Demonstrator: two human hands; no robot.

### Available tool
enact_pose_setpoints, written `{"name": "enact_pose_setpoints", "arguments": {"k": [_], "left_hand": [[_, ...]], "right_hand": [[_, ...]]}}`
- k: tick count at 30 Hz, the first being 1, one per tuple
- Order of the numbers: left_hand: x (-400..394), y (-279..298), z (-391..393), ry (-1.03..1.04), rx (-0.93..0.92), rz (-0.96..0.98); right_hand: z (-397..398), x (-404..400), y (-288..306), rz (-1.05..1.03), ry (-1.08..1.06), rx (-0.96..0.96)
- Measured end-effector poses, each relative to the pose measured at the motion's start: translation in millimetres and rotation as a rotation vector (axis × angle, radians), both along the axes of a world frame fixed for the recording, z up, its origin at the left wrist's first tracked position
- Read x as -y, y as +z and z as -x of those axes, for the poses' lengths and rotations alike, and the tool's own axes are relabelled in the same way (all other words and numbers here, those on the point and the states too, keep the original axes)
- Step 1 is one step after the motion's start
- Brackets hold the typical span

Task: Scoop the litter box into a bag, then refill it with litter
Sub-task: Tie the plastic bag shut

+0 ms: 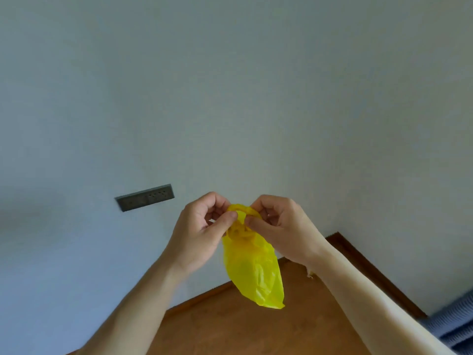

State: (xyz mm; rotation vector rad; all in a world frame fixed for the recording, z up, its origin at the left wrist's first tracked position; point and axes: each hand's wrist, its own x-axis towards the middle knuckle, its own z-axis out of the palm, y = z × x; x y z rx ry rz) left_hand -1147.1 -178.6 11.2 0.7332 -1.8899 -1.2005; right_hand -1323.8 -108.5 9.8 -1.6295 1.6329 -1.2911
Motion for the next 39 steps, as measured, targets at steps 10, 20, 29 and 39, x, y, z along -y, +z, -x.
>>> {"name": "enact_pose_setpoints", "arguments": {"k": [10, 20, 29, 39], "left_hand": [[-64, -1, -152, 0.350, 0.098, 0.036], [-95, -10, -342, 0.579, 0.072, 0.070], [-132, -23, -555, 0.819, -0.060, 0.016], [-156, -44, -722, 1.191, -0.097, -0.062]], "right_hand": [[-132, 0, -3, 0.011, 0.392, -0.015], [-324, 20, 5, 0.060, 0.635, -0.155], [-555, 23, 6, 0.061, 0.892, -0.140], [-767, 51, -21, 0.088, 1.192, -0.163]]}}
